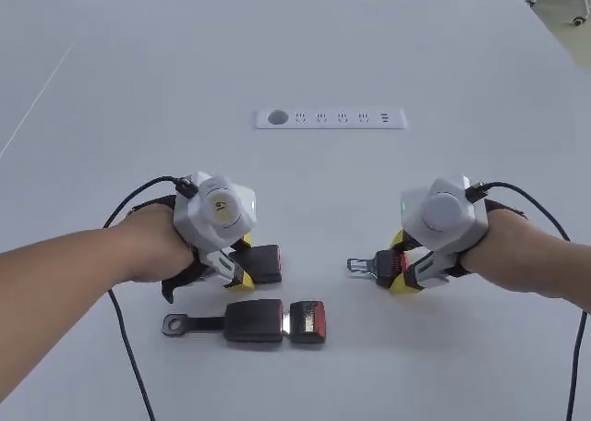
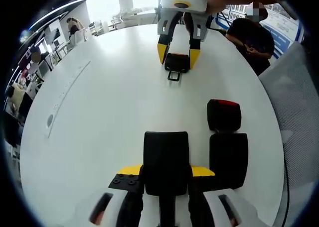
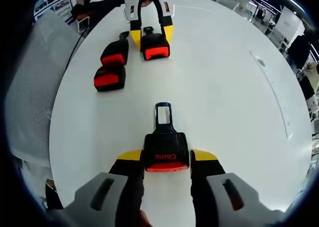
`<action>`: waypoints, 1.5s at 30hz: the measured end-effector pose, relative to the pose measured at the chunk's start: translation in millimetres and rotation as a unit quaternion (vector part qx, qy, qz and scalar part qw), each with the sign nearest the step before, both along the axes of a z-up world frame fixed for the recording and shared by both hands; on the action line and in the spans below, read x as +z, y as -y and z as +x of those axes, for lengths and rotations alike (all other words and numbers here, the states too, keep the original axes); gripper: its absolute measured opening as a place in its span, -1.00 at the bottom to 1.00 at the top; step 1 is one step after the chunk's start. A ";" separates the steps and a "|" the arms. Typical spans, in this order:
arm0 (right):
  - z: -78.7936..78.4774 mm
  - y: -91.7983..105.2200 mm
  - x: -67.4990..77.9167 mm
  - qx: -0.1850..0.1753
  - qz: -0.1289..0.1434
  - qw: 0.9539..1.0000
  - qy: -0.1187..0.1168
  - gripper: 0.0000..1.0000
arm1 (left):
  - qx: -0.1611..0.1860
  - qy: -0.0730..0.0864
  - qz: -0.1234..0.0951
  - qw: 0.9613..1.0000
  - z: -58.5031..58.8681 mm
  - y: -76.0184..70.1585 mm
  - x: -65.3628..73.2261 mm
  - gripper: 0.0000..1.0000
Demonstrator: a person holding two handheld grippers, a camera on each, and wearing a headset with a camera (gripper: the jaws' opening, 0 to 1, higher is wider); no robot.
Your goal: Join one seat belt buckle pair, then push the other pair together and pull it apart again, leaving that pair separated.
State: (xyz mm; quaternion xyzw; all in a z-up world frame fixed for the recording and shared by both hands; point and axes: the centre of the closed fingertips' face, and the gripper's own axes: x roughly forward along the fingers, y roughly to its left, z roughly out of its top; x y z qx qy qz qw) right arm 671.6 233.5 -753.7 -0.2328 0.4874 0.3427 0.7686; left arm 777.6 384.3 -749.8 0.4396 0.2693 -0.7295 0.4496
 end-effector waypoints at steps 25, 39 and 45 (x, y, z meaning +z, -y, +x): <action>-2.5 -20.6 40.1 -0.082 0.027 0.993 0.087 -0.08 | 0.050 0.040 -0.079 0.995 12.0 5.3 40.9 0.25; -40.6 -42.1 64.9 -0.177 0.068 0.973 0.132 0.24 | 0.146 0.026 -0.121 0.982 -8.5 -58.6 72.1 0.56; -60.0 -47.5 78.5 -0.205 0.087 0.964 0.146 0.35 | 0.224 0.007 -0.155 0.962 -17.5 -87.2 84.2 0.80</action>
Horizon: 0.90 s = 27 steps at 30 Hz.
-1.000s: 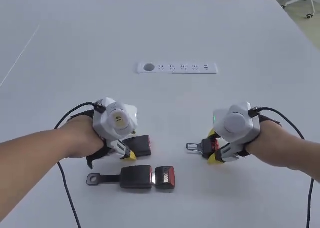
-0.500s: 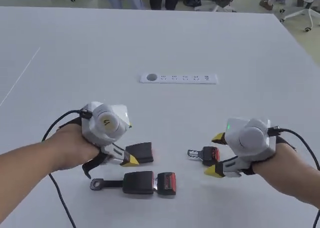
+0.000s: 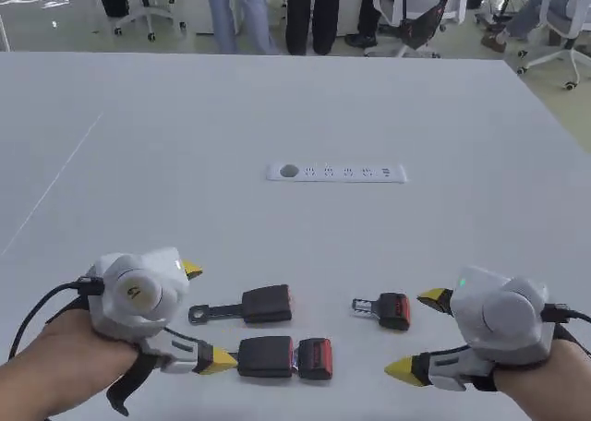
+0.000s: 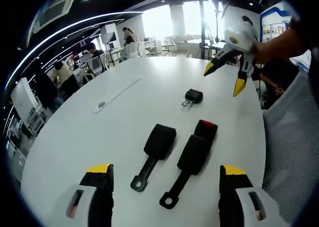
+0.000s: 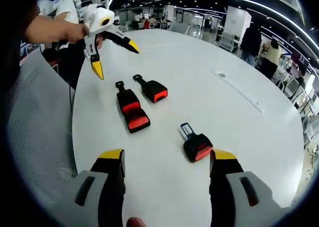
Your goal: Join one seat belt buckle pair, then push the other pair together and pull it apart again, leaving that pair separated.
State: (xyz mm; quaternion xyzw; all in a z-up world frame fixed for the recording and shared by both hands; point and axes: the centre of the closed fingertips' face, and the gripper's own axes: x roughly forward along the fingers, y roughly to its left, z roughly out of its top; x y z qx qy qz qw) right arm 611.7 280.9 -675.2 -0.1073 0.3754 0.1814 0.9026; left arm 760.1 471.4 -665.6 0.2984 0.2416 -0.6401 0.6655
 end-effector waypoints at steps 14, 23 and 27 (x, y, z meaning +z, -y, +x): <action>-39.4 -15.0 12.3 -0.062 0.042 0.997 0.030 0.68 | 0.054 -0.023 -0.012 0.998 -22.0 -56.0 4.8 1.00; -45.2 -9.1 22.9 -0.093 0.037 0.993 0.055 0.99 | 0.108 -0.041 -0.053 0.992 -22.1 -75.4 10.2 1.00; -47.4 -12.2 22.7 -0.099 0.043 0.993 0.057 0.99 | 0.119 -0.043 -0.055 0.990 -21.0 -81.2 10.2 1.00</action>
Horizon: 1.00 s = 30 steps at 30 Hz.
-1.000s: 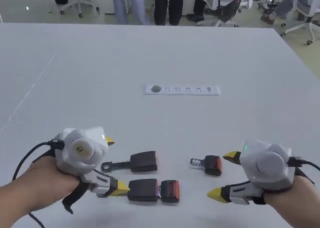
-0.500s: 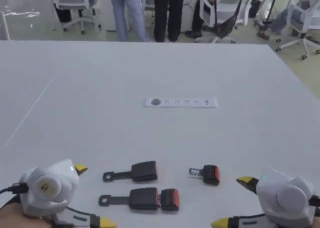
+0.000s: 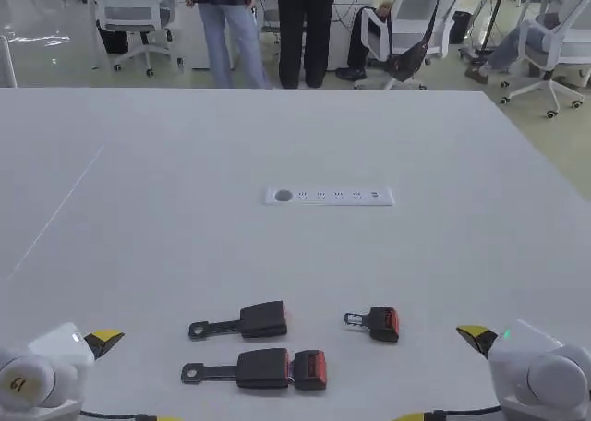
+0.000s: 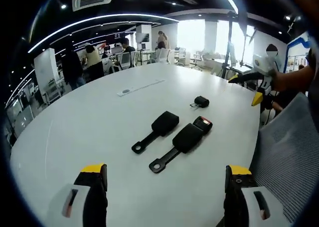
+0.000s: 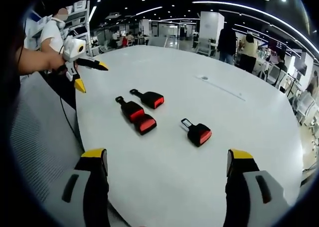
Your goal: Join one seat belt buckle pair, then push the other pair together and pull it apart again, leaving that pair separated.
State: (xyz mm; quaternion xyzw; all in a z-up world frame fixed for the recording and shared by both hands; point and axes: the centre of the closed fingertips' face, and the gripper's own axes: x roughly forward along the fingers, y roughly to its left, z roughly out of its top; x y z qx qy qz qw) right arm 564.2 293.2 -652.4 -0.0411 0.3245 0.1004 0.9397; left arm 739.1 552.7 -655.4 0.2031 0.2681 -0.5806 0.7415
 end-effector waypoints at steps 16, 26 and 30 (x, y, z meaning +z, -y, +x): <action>-8.0 -7.8 -5.0 -0.011 0.017 1.000 0.002 0.99 | 0.013 0.007 -0.023 1.000 -4.7 -6.0 7.6 1.00; -9.3 -12.2 -3.6 -0.009 0.022 1.000 -0.005 0.86 | 0.028 -0.003 -0.029 0.999 -8.7 -13.5 4.8 1.00; -7.7 -11.6 -1.0 -0.010 0.026 1.000 -0.004 0.84 | 0.030 -0.003 -0.033 0.999 -12.0 -10.9 8.6 1.00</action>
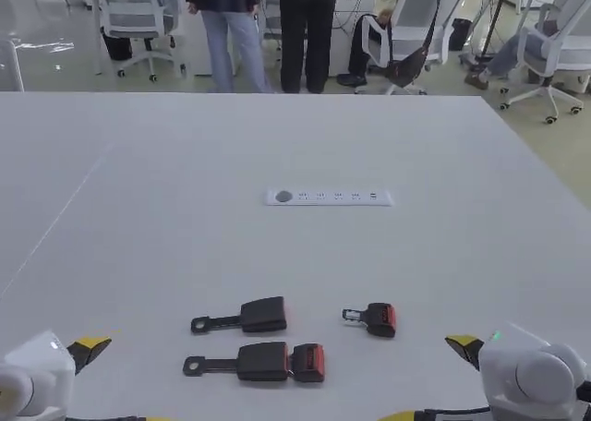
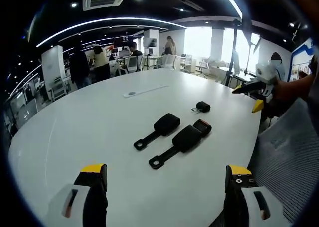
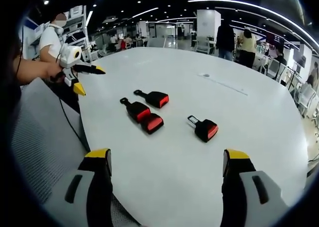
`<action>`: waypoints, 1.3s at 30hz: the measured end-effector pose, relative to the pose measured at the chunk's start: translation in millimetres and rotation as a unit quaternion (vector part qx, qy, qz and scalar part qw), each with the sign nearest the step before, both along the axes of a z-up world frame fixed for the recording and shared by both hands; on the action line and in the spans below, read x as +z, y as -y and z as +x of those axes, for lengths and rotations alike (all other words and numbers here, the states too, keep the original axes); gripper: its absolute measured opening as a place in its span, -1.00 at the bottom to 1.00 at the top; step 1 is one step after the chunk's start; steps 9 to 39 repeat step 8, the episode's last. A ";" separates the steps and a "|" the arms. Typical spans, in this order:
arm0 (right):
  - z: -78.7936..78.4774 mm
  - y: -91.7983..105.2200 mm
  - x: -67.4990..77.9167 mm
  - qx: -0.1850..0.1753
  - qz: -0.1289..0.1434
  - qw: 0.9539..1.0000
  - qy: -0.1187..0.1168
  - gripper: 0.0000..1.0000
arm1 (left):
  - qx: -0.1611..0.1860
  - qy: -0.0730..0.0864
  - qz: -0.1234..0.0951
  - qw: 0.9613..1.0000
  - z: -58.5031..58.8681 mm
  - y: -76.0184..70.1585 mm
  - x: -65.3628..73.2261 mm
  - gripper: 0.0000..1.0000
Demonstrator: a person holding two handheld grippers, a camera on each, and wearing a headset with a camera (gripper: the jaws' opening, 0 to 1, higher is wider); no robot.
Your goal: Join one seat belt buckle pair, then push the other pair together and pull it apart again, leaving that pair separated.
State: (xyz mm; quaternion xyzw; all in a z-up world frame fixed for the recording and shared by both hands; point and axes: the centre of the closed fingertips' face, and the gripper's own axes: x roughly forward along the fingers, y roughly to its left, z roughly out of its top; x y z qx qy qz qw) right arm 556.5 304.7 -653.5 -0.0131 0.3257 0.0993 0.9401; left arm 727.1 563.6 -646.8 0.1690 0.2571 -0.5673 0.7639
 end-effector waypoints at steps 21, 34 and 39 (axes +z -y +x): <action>-0.6 3.5 -0.6 -0.004 -0.003 1.000 0.001 0.84 | 0.000 0.010 -0.006 1.000 -2.8 7.3 9.0 1.00; -0.6 3.5 -0.6 -0.004 -0.003 1.000 0.001 0.84 | 0.000 0.010 -0.006 1.000 -2.8 7.3 9.0 1.00; -0.6 3.5 -0.6 -0.004 -0.003 1.000 0.001 0.84 | 0.000 0.010 -0.006 1.000 -2.8 7.3 9.0 1.00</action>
